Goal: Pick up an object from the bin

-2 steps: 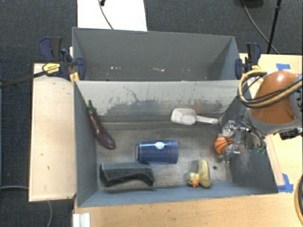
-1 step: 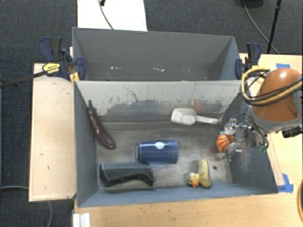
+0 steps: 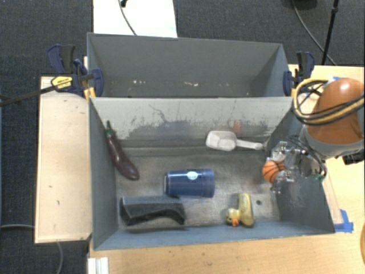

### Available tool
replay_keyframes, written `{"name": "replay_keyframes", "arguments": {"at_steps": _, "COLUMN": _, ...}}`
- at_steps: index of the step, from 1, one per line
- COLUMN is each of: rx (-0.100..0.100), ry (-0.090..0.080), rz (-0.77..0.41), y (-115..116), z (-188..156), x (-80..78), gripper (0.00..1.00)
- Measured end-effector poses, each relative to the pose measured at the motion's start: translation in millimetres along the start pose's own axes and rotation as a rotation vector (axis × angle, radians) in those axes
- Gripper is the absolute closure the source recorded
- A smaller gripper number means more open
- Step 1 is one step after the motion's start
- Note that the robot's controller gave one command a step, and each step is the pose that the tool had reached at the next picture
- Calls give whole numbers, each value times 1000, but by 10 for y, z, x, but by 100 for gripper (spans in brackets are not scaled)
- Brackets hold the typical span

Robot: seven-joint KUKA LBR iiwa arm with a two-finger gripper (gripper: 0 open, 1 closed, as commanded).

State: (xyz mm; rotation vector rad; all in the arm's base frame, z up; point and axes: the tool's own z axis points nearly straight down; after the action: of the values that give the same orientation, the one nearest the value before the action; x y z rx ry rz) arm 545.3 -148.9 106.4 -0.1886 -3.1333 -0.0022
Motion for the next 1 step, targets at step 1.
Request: {"name": "replay_keyframes", "arguments": {"at_steps": 1, "rx": 0, "ry": 1, "rz": -1, "y": 1, "z": -216, "x": 5, "gripper": 100}}
